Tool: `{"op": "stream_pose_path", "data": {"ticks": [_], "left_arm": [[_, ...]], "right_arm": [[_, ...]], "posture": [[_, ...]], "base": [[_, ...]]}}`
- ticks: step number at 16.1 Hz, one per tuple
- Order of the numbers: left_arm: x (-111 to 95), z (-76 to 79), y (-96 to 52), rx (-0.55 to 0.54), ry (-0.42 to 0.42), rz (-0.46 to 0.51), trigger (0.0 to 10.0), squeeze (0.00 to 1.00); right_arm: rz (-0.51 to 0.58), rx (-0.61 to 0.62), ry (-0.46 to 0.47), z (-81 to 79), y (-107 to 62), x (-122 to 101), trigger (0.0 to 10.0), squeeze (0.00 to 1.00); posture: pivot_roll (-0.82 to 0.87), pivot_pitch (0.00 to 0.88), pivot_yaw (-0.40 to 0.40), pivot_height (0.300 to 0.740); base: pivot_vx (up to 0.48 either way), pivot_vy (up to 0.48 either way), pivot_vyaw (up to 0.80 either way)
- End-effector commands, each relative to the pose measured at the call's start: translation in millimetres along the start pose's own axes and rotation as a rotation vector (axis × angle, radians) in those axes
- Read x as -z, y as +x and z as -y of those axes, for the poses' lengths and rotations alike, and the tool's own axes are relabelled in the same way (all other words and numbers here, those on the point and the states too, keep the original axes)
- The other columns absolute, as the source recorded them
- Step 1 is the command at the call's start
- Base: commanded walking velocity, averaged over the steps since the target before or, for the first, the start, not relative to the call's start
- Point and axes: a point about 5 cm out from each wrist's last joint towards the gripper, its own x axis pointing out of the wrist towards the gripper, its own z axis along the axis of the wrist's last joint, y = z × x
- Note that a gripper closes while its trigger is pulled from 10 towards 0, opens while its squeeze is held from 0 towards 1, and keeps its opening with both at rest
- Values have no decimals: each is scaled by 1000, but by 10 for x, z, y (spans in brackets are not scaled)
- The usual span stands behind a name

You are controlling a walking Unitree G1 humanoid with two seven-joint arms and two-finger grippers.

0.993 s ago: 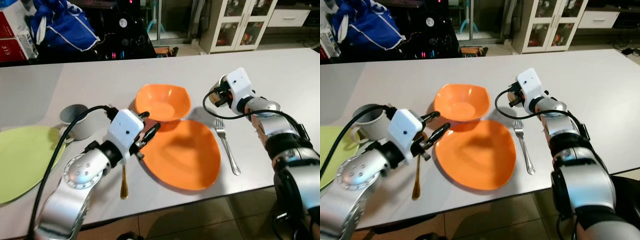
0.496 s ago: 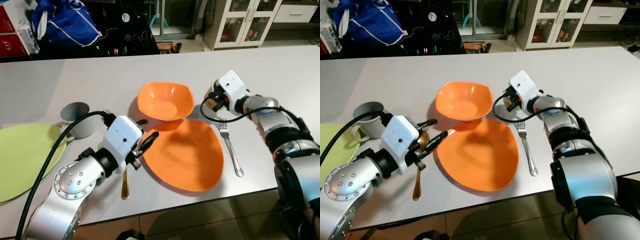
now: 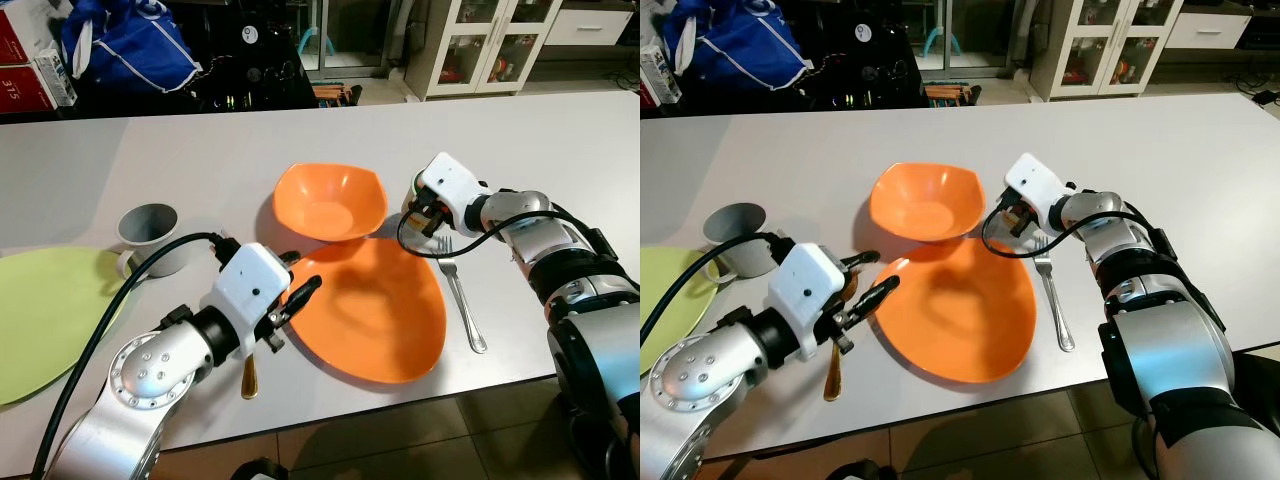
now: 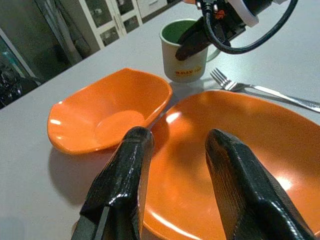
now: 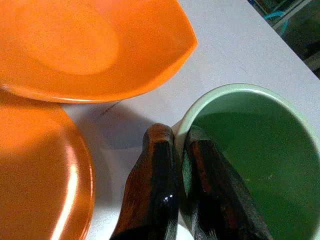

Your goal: Setting the table

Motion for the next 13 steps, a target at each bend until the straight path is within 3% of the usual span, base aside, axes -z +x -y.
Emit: {"op": "stream_pose_path", "data": {"ticks": [1, 9, 10, 11, 13], "left_arm": [[-31, -2, -31, -2, 10, 4, 10000, 0], [-32, 27, -47, -1, 1, -7, 10000, 0], [-34, 30, -46, 0, 0, -7, 10000, 0], [-34, 31, -44, 1, 0, -7, 10000, 0], [-36, 33, -41, 1, -1, -7, 10000, 0]], "right_arm": [[-1, 15, -10, 3, 8, -12, 10000, 0], [-5, -43, 7, -85, 43, 12, 10000, 0], [-13, -31, -5, -71, 38, 16, 10000, 847], [-15, -30, -6, -68, 36, 19, 10000, 1000], [-21, -21, -18, -65, 34, 28, 10000, 1000]], "posture": [[196, 48, -25, 740], [196, 60, -24, 740], [194, 61, -23, 740], [194, 61, -23, 740], [192, 63, -23, 740]], "base": [[0, 0, 0], [0, 0, 0], [0, 0, 0], [0, 0, 0], [0, 0, 0]]}}
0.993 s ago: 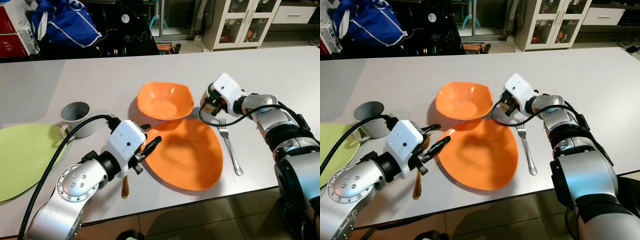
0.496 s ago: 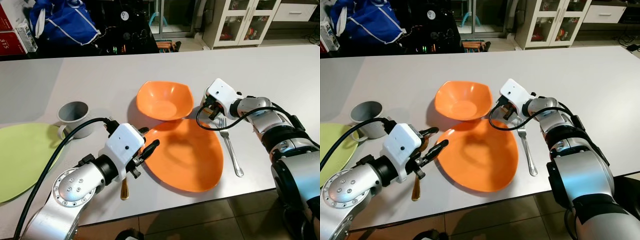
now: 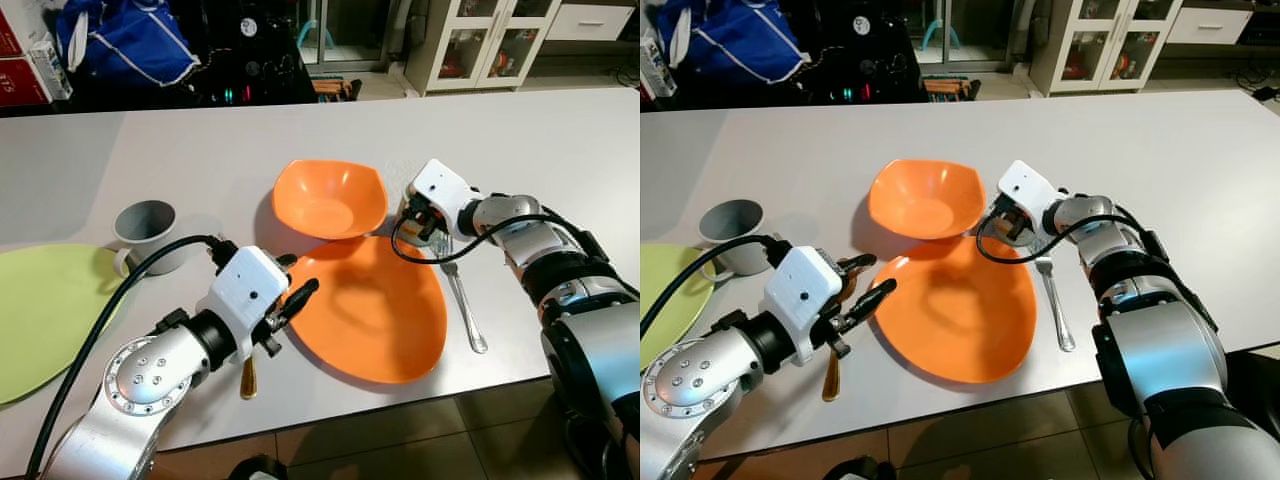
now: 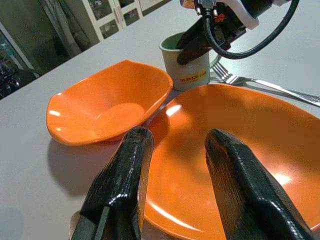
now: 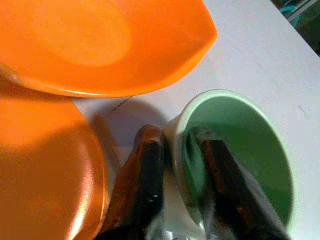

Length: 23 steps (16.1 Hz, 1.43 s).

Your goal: Setting the table

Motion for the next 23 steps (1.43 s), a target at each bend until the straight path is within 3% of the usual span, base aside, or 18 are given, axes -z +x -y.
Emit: {"op": "stream_pose_path", "data": {"ticks": [1, 6, 7, 8, 11, 14, 16, 17, 18, 20, 21, 22, 23], "left_arm": [[-24, 25, -6, 10, 0, 6, 10000, 0], [-28, 21, -2, 4, -3, 7, 10000, 0], [-32, 18, 9, 4, -3, 9, 10000, 0], [-38, 17, 22, 3, -3, 13, 10000, 0], [-78, -14, 68, -15, -20, 43, 10000, 0], [-84, -67, 196, -53, -34, 82, 10000, 0], [-82, -97, 290, -89, -58, 102, 10000, 0], [-61, -139, 356, -138, -67, 92, 10000, 0], [-43, -217, 414, -212, -83, 93, 10000, 0], [-31, -271, 478, -255, -83, 100, 10000, 0], [-44, -285, 534, -279, -86, 120, 10000, 0], [-52, -284, 553, -286, -92, 127, 10000, 0], [-56, -241, 607, -287, -116, 140, 10000, 0]], "right_arm": [[-12, 8, -9, 5, -10, 32, 10000, 1000], [-7, 70, -22, 78, -37, 12, 10000, 1000], [2, 88, -27, 110, -48, -14, 10000, 694], [19, 95, -20, 142, -63, -44, 10000, 0], [119, 58, 67, 243, -134, -173, 10000, 0], [353, 42, 225, 527, -401, -348, 10000, 0], [458, 67, 255, 630, -542, -373, 10000, 0], [510, 118, 306, 688, -625, -362, 10000, 0], [655, 268, 429, 713, -845, -390, 10000, 0], [709, 405, 494, 660, -1042, -343, 10000, 0], [690, 586, 519, 473, -1241, -190, 10000, 0], [679, 656, 541, 399, -1327, -126, 10000, 0], [616, 836, 613, 80, -1572, 44, 10000, 0]], "posture": [[192, 63, -23, 740], [194, 60, -26, 740], [194, 56, -26, 740], [195, 49, -26, 740], [191, 29, -27, 740], [139, 0, -32, 740], [107, 0, -33, 740], [84, 0, -33, 740], [39, 0, -17, 740], [-2, 0, 4, 740], [-47, 0, 28, 740], [-54, 0, 31, 740], [-98, 0, 46, 740]], "base": [[0, 0, 0], [0, 0, 0], [0, 0, 0], [0, 0, 0], [0, 0, 0], [0, 0, 0], [0, 0, 0], [0, 0, 0], [0, 0, 0], [0, 0, 0], [0, 0, -800], [0, 0, -800], [0, 0, -800]]}}
